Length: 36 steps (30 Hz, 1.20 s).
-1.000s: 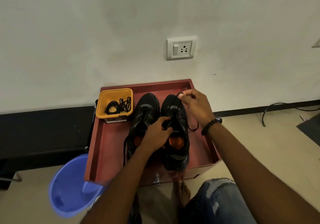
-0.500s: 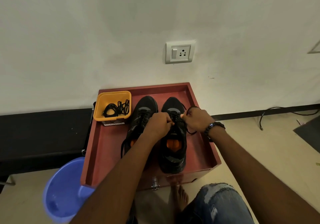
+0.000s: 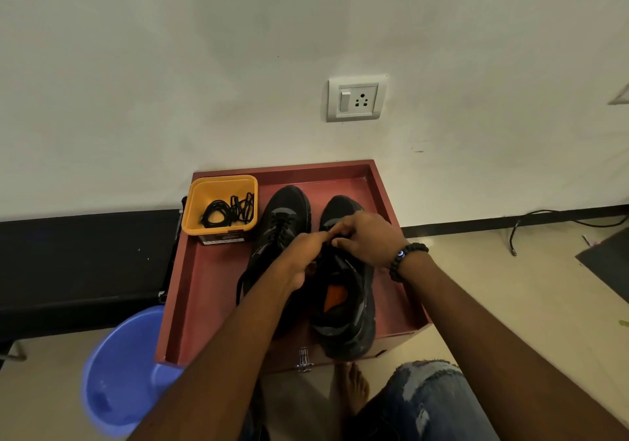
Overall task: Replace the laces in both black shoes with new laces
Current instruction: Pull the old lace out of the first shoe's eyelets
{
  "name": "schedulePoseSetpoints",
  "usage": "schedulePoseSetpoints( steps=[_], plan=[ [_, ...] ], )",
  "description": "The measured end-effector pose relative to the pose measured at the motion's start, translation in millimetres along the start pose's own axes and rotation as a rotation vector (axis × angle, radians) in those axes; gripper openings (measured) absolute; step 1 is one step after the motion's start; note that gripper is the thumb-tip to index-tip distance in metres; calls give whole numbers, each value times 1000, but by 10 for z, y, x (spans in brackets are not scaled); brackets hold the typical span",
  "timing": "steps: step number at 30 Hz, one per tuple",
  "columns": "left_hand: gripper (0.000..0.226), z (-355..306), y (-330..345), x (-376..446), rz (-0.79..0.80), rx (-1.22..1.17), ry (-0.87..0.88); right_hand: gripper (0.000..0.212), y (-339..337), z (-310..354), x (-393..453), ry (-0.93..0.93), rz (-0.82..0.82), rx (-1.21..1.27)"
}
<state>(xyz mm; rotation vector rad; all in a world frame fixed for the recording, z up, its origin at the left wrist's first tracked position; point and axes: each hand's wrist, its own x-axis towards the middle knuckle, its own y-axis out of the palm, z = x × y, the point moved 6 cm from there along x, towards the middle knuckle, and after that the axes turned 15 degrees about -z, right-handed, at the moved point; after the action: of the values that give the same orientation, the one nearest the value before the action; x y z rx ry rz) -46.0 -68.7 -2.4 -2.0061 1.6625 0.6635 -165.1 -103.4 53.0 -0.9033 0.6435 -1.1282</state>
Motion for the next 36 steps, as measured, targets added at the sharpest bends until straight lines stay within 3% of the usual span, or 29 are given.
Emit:
schedulePoseSetpoints(
  steps=[3, 7, 10, 14, 17, 21, 22, 25, 26, 27, 29, 31, 34, 36],
  plan=[
    [18, 16, -84, 42, 1, 60, 62, 18, 28, -102, 24, 13, 48, 36],
    [4, -82, -147, 31, -99, 404, 427, 18, 65, -146, 11, -15, 110, 28],
    [17, -212, -107, -59, -178, 496, 655, 16, 92, -168, 16, -14, 111, 17],
    [18, -195, -173, -16, -159, 367, 579, 11, 127, -163, 9, 3, 95, 67],
    [26, -22, -209, -5, -99, 381, 466, 8, 98, -99, 3, -29, -34, 57],
    [39, 93, -206, -69, -157, 467, 494, 10, 101, -76, -37, -47, -223, 59],
    [43, 89, -204, -79, -174, 478, 513, 10, 133, -128, -50, 24, -236, 153],
    [53, 153, -174, -104, -170, 478, 550, 14, 173, -238, -142, 441, -140, 828],
    [51, 191, -161, -131, -174, 465, 555, 15, 167, -271, -152, 507, -120, 940],
    [44, 228, -161, -148, -202, 461, 565, 16, 109, -284, -126, 483, -114, 906],
    [34, 270, -173, -157, -290, 503, 602, 23, 13, -296, -5, 241, -78, 485],
    [43, 282, -134, -161, -304, 580, 575, 25, 25, -239, 72, 76, 9, 101],
    [65, 263, -31, -157, -248, 614, 505, 19, 98, -194, 139, 58, 125, -203],
    [65, 191, 28, -194, -237, 677, 557, 22, 136, -166, 181, 39, 144, -298]
  ],
)
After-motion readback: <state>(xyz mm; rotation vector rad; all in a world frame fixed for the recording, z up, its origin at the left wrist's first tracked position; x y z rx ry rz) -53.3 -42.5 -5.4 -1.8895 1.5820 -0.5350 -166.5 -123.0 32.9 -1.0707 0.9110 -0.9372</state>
